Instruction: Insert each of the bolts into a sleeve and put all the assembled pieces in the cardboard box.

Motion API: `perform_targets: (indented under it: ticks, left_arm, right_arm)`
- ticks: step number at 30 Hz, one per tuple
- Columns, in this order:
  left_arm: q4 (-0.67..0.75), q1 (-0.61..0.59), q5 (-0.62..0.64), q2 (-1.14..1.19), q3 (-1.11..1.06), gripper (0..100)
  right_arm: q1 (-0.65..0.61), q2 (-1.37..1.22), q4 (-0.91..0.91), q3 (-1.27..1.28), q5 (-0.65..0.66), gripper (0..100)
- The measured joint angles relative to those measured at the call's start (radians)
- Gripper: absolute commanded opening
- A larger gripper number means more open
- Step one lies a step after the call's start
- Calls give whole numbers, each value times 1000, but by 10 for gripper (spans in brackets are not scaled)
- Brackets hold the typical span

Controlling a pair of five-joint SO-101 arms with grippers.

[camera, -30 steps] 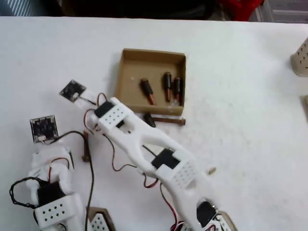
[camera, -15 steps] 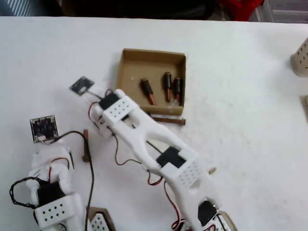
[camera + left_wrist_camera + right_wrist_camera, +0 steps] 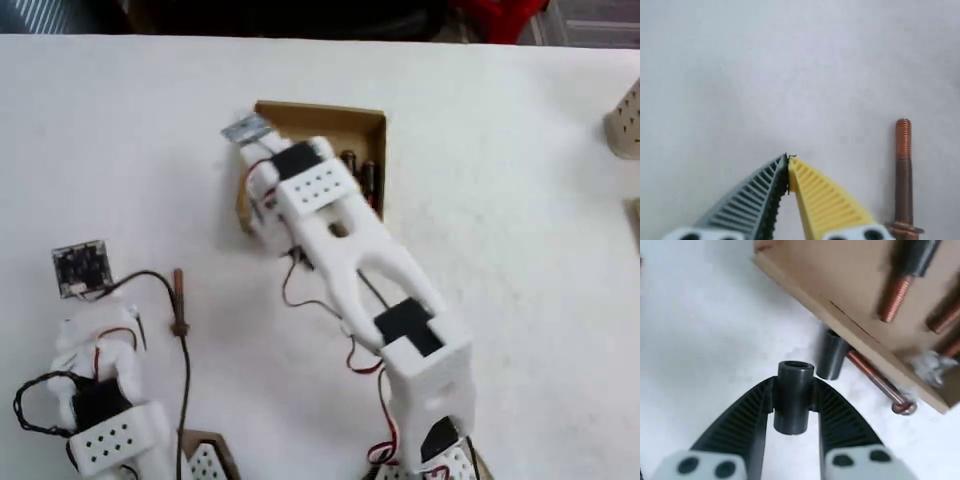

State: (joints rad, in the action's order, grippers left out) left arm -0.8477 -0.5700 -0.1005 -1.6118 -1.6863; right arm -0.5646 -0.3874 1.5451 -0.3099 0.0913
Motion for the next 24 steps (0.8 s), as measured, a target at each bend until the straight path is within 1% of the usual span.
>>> perform_targets:
  ticks: [3, 7, 11, 14, 18, 20, 24]
  left_arm:
    - [0, -44, 0, 0, 17, 23]
    - [0, -57, 0, 0, 17, 23]
    - [-6, -58, 0, 0, 44, 23]
    - [-44, -58, 0, 17, 95, 24]
    - [-63, -58, 0, 124, 176, 24]
    - [-63, -58, 0, 203, 218, 24]
    - [-63, -58, 0, 376, 290, 24]
  right_arm:
    - [87, 28, 18, 21, 0, 17]
    - [176, 89, 23, 127, 0, 17]
    - [232, 218, -52, 296, 0, 17]
    - [270, 359, -121, 453, 0, 17]
    - [319, 555, -199, 674, 0, 17]
    - [367, 646, -233, 781, 2, 17]
    - [474, 807, -295, 976, 71, 17]
